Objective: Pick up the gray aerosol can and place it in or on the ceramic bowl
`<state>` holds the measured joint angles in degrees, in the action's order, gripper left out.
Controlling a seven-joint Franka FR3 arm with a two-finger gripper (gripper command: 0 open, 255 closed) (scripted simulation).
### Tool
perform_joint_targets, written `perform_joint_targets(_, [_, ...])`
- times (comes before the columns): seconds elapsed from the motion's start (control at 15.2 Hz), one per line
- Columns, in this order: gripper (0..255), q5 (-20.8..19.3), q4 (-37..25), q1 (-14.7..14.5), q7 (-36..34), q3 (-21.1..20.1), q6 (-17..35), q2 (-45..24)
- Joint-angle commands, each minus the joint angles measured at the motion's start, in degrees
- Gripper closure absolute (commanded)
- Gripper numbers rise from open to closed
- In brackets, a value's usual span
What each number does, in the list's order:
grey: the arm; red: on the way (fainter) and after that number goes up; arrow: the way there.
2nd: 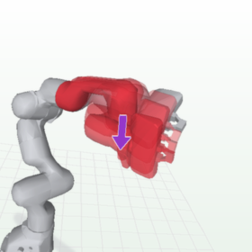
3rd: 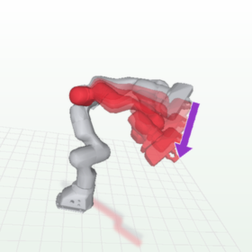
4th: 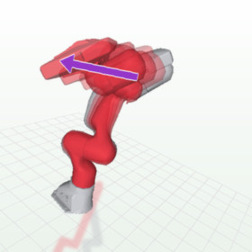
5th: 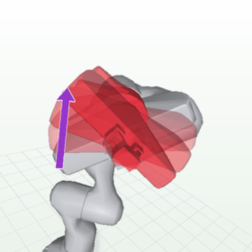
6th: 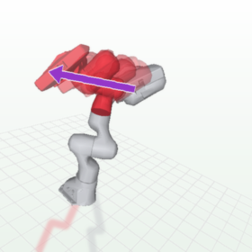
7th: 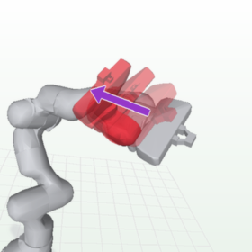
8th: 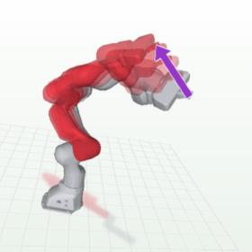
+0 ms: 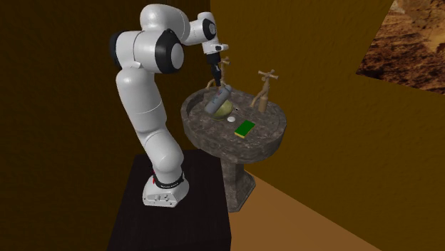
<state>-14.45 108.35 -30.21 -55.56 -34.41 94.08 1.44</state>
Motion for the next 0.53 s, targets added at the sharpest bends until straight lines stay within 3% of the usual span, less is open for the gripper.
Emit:
perform_joint_targets(0.0, [255,-0.19,1.1,-0.02,-0.45,-0.03,1.32,-0.29])
perform_joint_targets(0.46, [255,-1.05,5.21,-0.06,-2.14,-0.09,6.2,-1.55])
